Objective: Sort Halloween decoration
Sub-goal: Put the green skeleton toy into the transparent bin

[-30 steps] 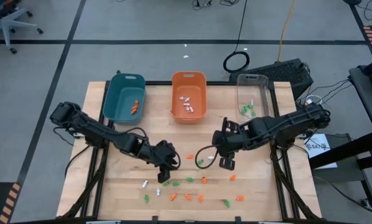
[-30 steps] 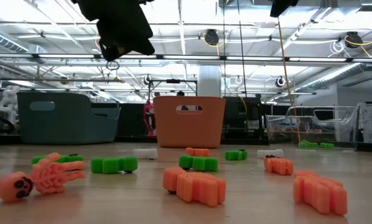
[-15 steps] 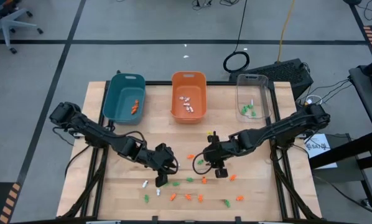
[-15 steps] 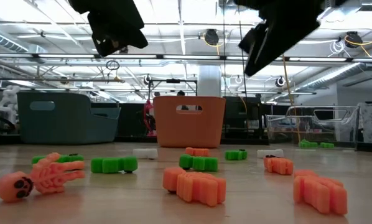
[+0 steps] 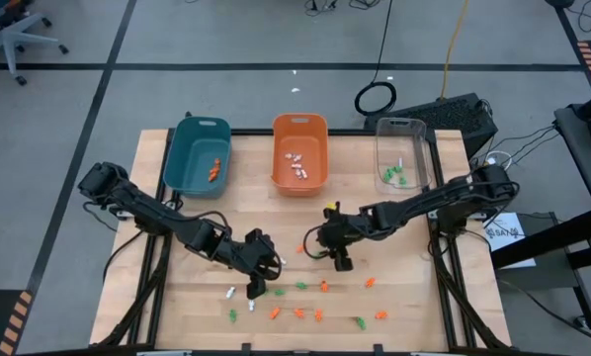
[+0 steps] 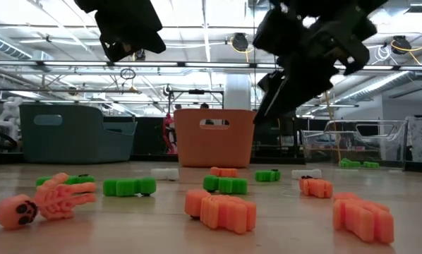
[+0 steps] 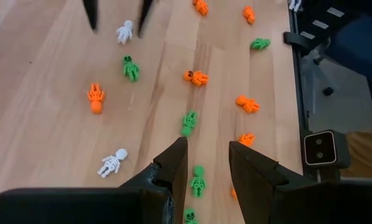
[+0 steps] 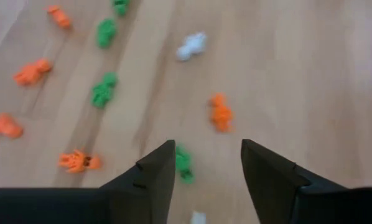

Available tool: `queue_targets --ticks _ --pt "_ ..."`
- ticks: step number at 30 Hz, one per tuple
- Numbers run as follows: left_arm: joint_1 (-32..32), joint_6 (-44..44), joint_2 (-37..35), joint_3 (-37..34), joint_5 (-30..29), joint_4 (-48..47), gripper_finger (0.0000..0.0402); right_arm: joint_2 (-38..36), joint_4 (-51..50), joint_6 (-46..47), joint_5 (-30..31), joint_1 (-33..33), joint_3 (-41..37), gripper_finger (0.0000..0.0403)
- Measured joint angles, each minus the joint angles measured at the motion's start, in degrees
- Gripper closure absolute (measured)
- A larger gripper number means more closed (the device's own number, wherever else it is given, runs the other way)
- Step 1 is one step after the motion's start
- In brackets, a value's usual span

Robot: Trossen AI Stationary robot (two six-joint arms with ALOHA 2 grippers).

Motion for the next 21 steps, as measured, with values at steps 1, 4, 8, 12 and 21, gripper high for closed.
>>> queue_targets --ticks 1,4,8,12,21 --pt "0.0 0.0 0.0 0.0 0.0 0.0 0.0285 1.2 1.1 -1.6 -1.5 0.0 0.0 0.0221" --pt "0.0 0.0 0.0 0.0 -0.1 -0.3 0.0285 4.1 0.6 -5.1 -3.1 0.1 0.7 0.021" --pt "0.0 -0.5 0.0 0.0 -0.2 -0.3 0.0285 6.8 0.6 -6.0 -3.0 0.0 1.4 0.0212" --pt "0.0 -1.4 0.0 0.0 -0.5 -0.5 0.0285 9.0 0.9 -5.9 -3.1 0.1 1.4 0.0217" --pt "0.0 -1.4 0.0 0.0 -0.5 -0.9 0.0285 12.6 1.4 -6.2 -3.1 0.1 1.6 0.022"
